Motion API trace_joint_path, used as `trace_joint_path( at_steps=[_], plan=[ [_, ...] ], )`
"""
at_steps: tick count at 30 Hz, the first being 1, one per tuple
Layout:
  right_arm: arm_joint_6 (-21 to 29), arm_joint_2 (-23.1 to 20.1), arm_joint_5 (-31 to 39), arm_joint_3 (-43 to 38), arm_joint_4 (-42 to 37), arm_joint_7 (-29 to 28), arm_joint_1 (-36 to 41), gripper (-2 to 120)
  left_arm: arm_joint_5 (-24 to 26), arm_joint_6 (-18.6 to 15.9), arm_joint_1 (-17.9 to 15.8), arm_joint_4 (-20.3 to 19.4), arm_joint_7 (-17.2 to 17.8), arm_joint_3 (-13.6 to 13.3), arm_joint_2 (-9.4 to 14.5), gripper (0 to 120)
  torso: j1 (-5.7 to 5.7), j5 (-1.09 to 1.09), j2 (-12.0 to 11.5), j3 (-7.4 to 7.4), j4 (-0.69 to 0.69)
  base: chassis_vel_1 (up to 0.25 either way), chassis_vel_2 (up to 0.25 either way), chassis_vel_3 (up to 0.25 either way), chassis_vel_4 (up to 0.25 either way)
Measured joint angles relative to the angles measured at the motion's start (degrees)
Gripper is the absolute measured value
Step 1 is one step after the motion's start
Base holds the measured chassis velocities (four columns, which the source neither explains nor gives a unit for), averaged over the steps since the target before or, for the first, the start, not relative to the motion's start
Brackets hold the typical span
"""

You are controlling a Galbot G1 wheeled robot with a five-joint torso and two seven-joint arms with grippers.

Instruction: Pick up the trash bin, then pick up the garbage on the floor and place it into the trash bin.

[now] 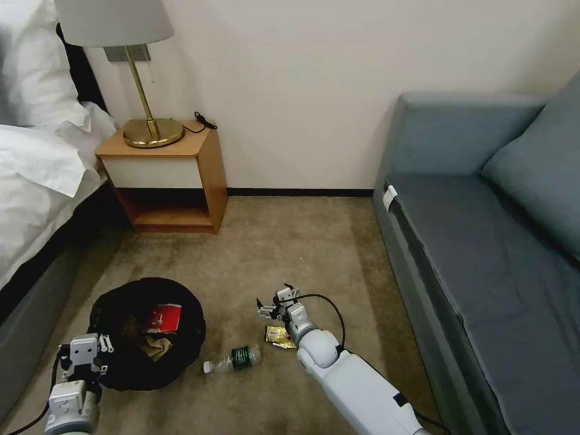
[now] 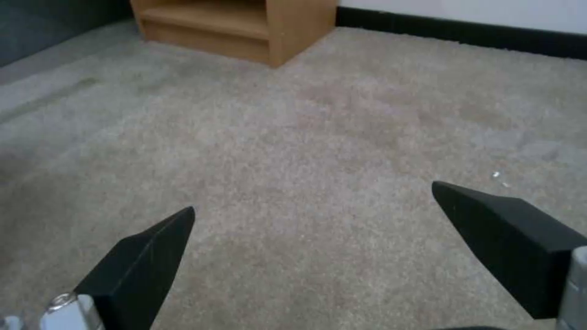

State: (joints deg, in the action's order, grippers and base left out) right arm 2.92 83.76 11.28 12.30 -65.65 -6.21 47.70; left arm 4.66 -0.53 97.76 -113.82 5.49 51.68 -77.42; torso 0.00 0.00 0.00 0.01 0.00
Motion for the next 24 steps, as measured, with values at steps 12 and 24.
trace_joint_path(
  at_steps=[12, 24],
  plan=[
    [1.6, -1.5, -5.9, 0.0, -0.5, 20.2, -1.9, 100, 0.7, 0.3, 0.2, 0.2, -1.3, 0.8, 0.3, 3, 0.0, 0.0, 0.0, 0.0, 0.0, -0.008, 0.008, 0.008, -0.009],
    [1.5, -1.6, -6.7, 1.5, -0.6, 31.0, -3.1, 100, 1.2, -1.3, 2.7, -1.1, 1.7, 0.7, -0.4, 3, 0.0, 0.0, 0.0, -0.01, 0.01, 0.0, 0.0, 0.0, 0.0]
  ],
)
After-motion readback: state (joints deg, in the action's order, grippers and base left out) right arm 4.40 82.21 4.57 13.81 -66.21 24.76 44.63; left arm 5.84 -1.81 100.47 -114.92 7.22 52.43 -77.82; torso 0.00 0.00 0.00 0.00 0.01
